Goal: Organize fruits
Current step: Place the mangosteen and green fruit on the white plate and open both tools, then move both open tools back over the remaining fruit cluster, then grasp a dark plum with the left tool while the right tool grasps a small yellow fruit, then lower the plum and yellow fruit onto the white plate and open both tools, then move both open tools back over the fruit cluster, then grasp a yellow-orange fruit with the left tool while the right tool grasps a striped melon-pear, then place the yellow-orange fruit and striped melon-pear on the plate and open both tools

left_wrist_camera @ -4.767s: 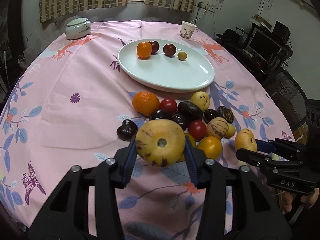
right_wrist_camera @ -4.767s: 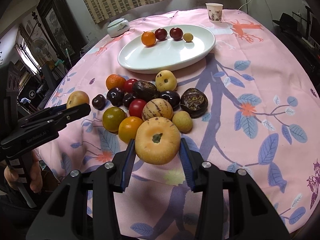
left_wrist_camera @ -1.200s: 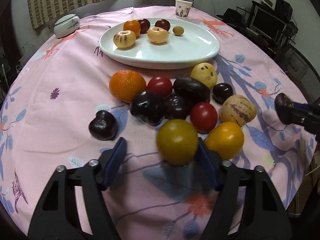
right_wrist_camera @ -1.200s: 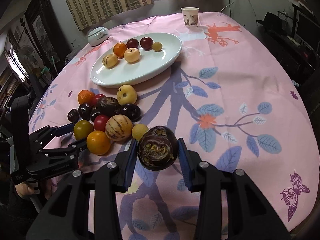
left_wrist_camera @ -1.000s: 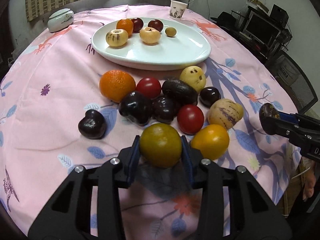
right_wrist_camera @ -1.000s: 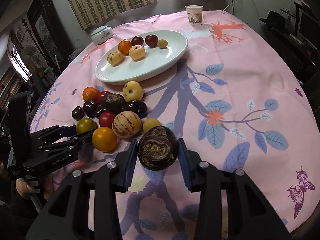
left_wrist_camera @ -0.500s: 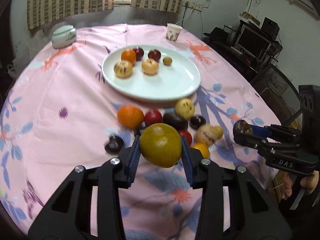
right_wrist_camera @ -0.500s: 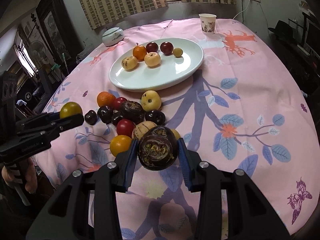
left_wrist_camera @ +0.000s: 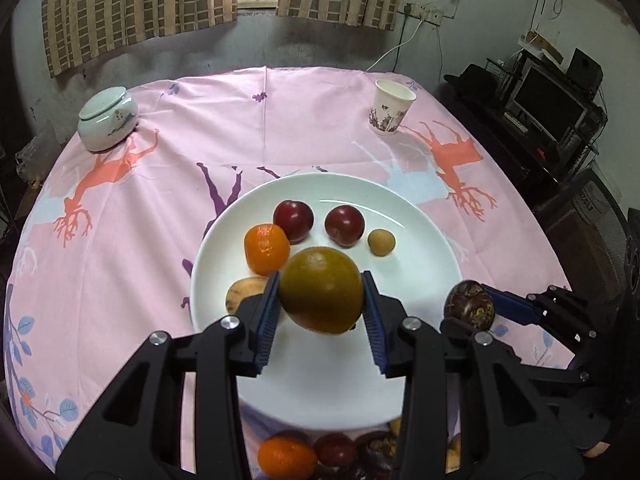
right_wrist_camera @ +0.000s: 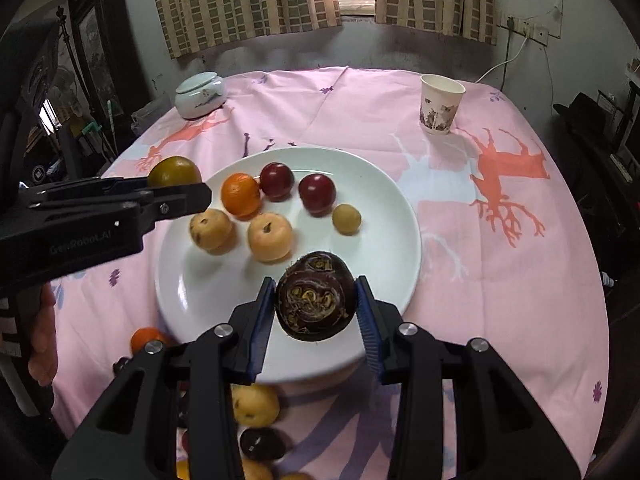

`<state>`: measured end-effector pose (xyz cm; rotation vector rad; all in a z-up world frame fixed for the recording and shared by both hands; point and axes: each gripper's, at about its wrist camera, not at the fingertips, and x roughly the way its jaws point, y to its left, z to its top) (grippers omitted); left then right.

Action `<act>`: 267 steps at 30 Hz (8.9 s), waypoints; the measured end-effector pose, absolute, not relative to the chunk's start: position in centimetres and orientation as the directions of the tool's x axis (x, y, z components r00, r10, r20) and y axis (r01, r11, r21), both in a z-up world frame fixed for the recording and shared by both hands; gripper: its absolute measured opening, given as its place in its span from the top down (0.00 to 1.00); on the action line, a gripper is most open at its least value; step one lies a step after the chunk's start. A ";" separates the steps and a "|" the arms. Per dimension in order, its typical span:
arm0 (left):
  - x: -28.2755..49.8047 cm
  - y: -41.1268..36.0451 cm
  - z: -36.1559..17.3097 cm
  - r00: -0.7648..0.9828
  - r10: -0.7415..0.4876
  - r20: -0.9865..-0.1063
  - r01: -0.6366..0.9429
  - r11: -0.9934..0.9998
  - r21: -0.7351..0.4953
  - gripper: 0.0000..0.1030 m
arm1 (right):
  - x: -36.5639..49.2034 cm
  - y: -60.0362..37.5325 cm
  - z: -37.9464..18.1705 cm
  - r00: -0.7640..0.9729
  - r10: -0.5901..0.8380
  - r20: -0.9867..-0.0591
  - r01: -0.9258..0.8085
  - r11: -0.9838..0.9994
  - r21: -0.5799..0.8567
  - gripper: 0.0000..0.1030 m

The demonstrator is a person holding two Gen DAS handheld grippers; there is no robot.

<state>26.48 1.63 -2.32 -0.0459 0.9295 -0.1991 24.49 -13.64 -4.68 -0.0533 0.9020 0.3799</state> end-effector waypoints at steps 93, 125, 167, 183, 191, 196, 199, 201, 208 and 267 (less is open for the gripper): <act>9.5 8.1 -11.8 0.581 -0.120 -0.805 0.032 0.992 -0.124 0.73 | 8.6 -18.0 -9.8 0.503 0.342 -0.794 -0.281 0.933 0.224 0.75; 11.6 5.5 -2.9 0.634 -0.235 -0.737 0.177 0.972 -0.158 0.73 | 11.5 -16.2 -5.6 0.527 0.380 -0.760 -0.365 0.909 0.202 0.75; 18.4 6.0 -1.2 0.688 -0.193 -0.700 0.105 0.980 -0.167 0.20 | 21.2 -14.4 -4.1 0.516 0.332 -0.790 -0.390 0.912 0.129 0.26; 5.8 6.3 -7.6 0.651 -0.124 -0.749 0.076 0.992 -0.099 0.20 | 8.7 -16.3 -7.2 0.542 0.312 -0.781 -0.272 0.944 0.188 0.08; 4.3 6.5 -7.6 0.656 -0.125 -0.744 0.072 0.992 -0.102 0.20 | 7.6 -14.1 -8.3 0.492 0.346 -0.799 -0.323 0.925 0.201 0.08; 4.0 7.2 -7.8 0.656 -0.126 -0.745 0.065 0.992 -0.110 0.20 | 8.1 -13.9 -8.6 0.503 0.365 -0.783 -0.315 0.922 0.227 0.08; 3.9 7.5 -8.1 0.652 -0.132 -0.746 0.065 0.991 -0.119 0.20 | 8.8 -14.0 -8.5 0.500 0.398 -0.769 -0.313 0.911 0.268 0.36; 3.9 7.6 -8.2 0.650 -0.140 -0.747 0.071 0.990 -0.124 0.20 | 9.4 -13.6 -9.0 0.480 0.390 -0.786 -0.308 0.914 0.265 0.45; 3.7 6.5 -8.4 0.633 -0.194 -0.750 0.136 0.981 -0.139 0.20 | 10.5 -13.1 -10.3 0.460 0.391 -0.797 -0.286 0.915 0.284 0.63; 11.3 5.2 -2.1 0.642 -0.291 -0.710 0.213 0.956 -0.200 0.58 | 11.6 -15.3 -4.6 0.541 0.371 -0.755 -0.366 0.912 0.186 0.62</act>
